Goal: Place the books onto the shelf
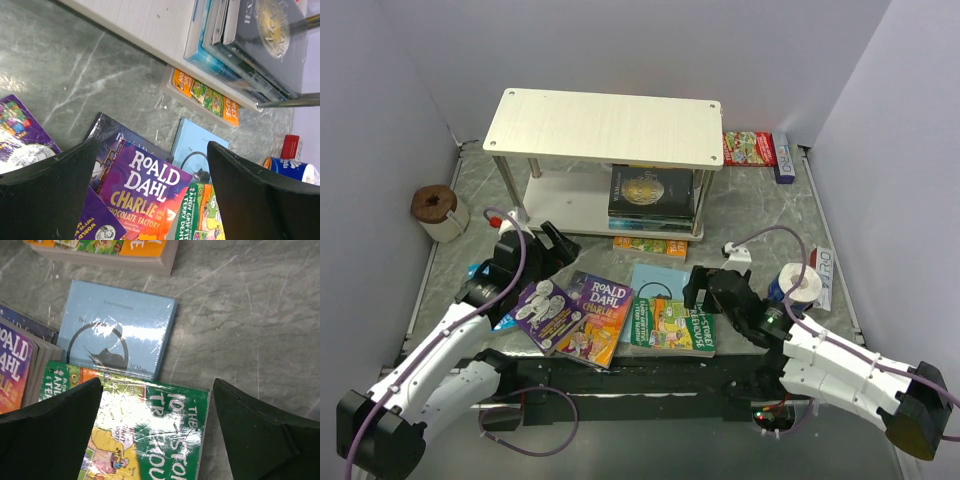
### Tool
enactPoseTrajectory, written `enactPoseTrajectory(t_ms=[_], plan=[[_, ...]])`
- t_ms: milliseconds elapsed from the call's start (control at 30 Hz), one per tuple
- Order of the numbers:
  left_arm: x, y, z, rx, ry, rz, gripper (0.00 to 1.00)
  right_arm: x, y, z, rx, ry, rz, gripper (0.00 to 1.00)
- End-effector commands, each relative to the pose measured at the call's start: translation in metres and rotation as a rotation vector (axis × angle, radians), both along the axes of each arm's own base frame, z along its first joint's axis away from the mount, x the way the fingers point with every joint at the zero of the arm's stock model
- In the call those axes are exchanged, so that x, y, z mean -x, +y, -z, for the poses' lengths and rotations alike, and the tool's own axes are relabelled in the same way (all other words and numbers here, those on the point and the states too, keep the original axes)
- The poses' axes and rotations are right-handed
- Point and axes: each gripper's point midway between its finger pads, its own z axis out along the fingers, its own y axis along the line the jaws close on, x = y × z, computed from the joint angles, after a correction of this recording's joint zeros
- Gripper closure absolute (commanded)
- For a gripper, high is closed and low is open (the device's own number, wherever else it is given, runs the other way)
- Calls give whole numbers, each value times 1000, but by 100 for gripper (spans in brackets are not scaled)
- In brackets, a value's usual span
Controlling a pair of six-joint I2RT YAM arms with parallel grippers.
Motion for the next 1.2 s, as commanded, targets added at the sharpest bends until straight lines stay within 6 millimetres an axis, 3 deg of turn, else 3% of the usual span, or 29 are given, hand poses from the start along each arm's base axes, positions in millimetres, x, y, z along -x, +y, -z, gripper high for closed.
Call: enactPoseTrajectory(t_ms=[0, 167, 400, 533, 600, 967, 1033, 1167], plan=[[0, -16, -1, 82, -6, 48, 4, -7, -9, -22, -50, -16, 128, 1], [7, -32, 6, 131, -13, 139, 4, 0, -15, -22, -97, 16, 159, 0], [17, -61, -2, 187, -39, 293, 1, 16, -20, -8, -127, 99, 163, 0], [35, -94, -3, 153, -30, 396, 1, 35, -27, 18, -123, 206, 194, 0], [39, -101, 0, 136, -27, 402, 1, 42, -26, 28, -133, 253, 206, 1], [81, -146, 50, 106, 99, 546, 11, 81, -25, 86, -89, 500, 207, 0], [91, -153, 64, 84, 135, 574, 14, 87, -16, 97, -137, 536, 177, 0], [105, -161, 85, 60, 191, 616, 23, 87, 11, 97, -320, 502, 89, 0]])
